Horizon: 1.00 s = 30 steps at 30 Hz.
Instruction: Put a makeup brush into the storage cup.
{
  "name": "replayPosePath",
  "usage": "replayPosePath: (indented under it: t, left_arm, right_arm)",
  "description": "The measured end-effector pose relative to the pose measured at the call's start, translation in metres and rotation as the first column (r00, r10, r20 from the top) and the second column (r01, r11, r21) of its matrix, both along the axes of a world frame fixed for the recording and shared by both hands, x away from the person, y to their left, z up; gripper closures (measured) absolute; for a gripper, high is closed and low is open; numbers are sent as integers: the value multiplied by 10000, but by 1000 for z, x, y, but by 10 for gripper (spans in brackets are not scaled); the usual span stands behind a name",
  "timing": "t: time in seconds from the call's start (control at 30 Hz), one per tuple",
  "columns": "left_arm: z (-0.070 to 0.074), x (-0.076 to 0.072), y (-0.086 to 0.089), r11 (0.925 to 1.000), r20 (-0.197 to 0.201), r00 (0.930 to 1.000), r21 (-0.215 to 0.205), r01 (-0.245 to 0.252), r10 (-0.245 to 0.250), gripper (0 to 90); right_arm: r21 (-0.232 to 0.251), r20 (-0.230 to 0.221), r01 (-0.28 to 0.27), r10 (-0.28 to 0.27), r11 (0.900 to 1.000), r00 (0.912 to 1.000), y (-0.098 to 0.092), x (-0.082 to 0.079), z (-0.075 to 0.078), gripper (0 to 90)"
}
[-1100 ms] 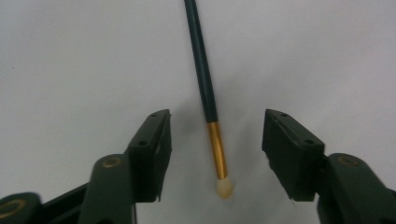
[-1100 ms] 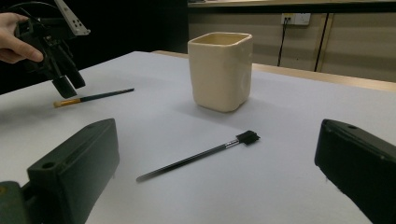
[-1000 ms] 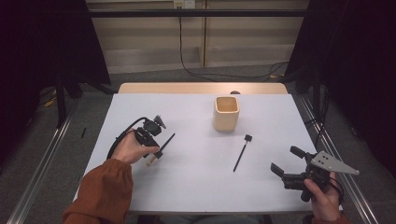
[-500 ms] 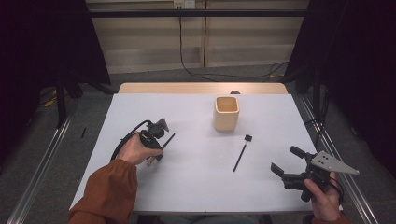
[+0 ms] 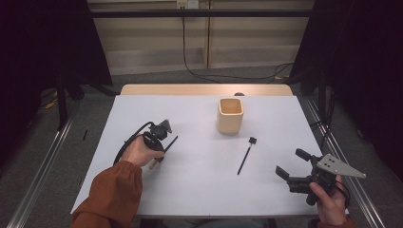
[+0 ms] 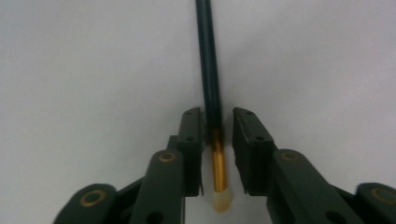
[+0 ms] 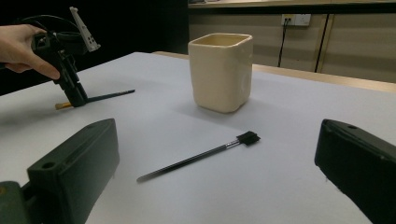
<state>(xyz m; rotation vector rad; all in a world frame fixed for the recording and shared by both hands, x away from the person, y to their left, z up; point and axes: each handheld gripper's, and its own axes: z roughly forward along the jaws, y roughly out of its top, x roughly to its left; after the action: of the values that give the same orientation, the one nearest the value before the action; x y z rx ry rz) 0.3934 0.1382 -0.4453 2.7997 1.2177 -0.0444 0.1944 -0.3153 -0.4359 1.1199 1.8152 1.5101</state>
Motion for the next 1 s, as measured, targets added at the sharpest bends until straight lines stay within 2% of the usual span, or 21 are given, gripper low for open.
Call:
replayPosePath:
  t: [0.27, 0.4, 0.6, 0.87, 1.0]
  left_arm:
    - [0, 1, -1, 9999, -99, 9999, 130, -78, 80, 789]
    - [0, 2, 0, 9998, 17, 10000, 178, -1, 0, 839]
    - [1, 0, -1, 9996, 217, 9996, 218, 161, -165, 844]
    - [2, -1, 5, 9998, 235, 9997, -159, 74, -71, 846]
    - [4, 1, 11, 9984, 273, 9995, -562, -110, 126, 846]
  right_arm:
    - [-19, -67, -6, 6, 10000, 10000, 0, 1, -1, 0]
    - [-63, -54, -54, 53, 10000, 10000, 0, 1, -1, 0]
    - [-57, -97, -16, 15, 10000, 10000, 0, 1, -1, 0]
    - [-103, -123, -14, 13, 9999, 9999, 0, 1, -2, 0]
    - [-87, -123, -1, 0, 10000, 9999, 0, 1, -2, 0]
